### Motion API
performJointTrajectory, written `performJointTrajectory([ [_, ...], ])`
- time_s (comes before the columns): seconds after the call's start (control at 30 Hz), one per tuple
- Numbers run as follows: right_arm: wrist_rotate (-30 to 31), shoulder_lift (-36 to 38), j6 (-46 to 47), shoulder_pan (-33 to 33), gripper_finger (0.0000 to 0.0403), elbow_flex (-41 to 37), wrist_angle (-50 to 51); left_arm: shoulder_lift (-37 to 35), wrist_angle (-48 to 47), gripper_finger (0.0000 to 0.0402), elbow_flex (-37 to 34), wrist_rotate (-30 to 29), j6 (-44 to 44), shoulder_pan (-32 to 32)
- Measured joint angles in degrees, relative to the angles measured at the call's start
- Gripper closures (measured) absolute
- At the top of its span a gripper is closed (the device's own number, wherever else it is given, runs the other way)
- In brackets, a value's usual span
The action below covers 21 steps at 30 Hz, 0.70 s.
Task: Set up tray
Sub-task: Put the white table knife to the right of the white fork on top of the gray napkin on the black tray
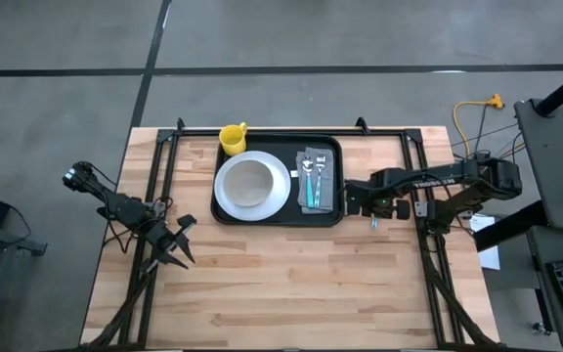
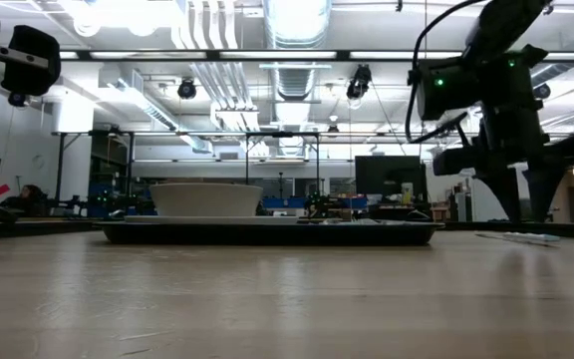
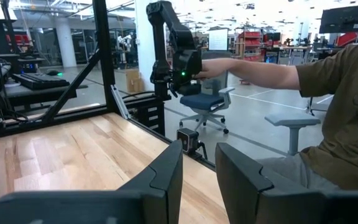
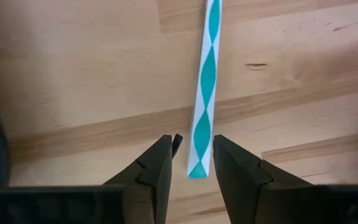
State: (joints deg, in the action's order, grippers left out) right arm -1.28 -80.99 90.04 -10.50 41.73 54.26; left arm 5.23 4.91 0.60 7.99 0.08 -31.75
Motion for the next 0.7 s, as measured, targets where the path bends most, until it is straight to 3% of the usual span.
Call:
performJointTrajectory([
  [0.7,-0.1,0.1,1.6,0.1,0.0298,-6.8,-8.0,0.0,0.0,0.0324,0.0,0.0,0.0,0.0],
])
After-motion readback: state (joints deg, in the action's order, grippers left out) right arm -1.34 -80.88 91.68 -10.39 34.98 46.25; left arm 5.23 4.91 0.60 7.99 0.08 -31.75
